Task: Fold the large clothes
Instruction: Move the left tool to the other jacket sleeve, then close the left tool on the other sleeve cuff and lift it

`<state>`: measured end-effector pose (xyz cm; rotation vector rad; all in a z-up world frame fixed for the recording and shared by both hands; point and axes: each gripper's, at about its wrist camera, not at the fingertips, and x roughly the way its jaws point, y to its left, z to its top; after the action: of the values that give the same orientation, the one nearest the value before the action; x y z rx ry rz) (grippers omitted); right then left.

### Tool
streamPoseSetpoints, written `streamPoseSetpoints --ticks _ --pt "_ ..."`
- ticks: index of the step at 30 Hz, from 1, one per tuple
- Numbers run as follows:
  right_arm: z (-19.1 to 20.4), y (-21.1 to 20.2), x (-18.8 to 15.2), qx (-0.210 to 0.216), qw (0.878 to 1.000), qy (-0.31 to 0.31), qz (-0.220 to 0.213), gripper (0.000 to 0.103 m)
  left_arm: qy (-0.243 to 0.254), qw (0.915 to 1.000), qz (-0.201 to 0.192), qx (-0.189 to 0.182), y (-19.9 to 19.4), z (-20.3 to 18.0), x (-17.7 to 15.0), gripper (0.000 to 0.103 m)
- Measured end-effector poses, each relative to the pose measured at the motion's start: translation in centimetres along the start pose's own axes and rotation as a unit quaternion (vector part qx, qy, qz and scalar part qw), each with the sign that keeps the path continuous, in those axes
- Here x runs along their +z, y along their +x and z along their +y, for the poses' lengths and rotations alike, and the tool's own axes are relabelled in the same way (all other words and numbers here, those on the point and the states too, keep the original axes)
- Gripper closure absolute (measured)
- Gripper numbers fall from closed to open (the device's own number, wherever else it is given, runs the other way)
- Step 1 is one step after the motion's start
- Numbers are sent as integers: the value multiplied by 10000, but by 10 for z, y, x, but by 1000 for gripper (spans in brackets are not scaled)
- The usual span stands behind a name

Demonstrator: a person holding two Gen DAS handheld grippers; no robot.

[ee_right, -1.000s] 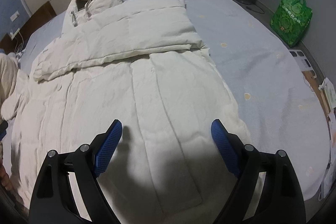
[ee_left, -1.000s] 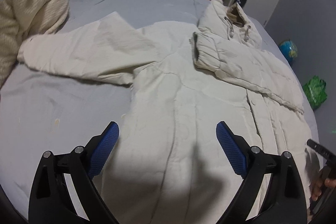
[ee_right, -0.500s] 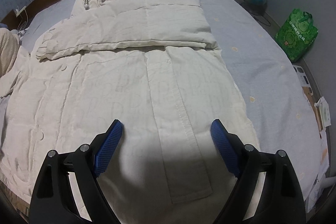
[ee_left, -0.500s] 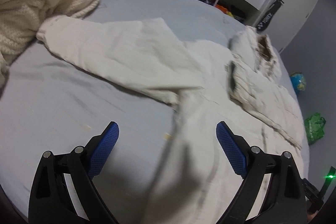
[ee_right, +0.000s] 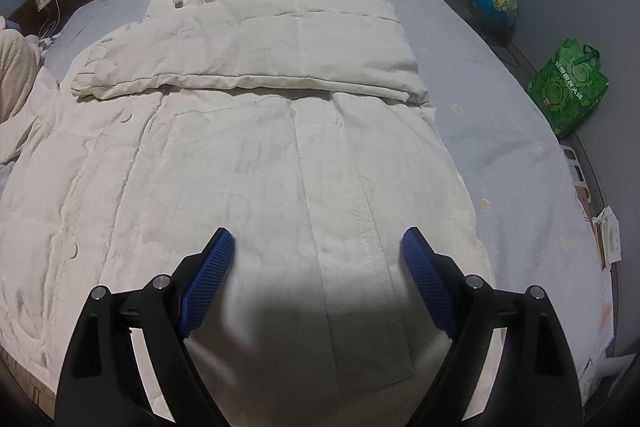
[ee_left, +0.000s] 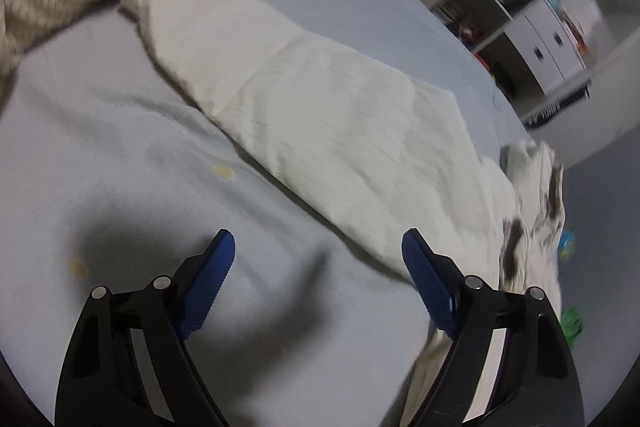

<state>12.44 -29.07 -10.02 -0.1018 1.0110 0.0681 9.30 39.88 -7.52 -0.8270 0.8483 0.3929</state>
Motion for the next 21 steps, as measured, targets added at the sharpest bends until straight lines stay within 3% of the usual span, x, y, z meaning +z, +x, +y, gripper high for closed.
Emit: streamPoseSetpoints --ticks 9,14,19,20,21 --pt "3 9 2 -64 9999 -40 88 20 -509 9977 -166 -423 23 36 29 22" --pt "7 16 3 -125 9997 -106 167 20 -307 9981 -321 -417 32 36 45 23" --pt "8 19 4 -145 9996 -113 207 20 -682 9947 -490 -591 38 48 57 33" --pt "8 20 4 -144 9996 -112 216 20 -809 9931 -527 -664 38 52 58 38" --pt "8 20 3 -144 9996 -110 220 20 -939 9911 -569 -754 37 57 59 49"
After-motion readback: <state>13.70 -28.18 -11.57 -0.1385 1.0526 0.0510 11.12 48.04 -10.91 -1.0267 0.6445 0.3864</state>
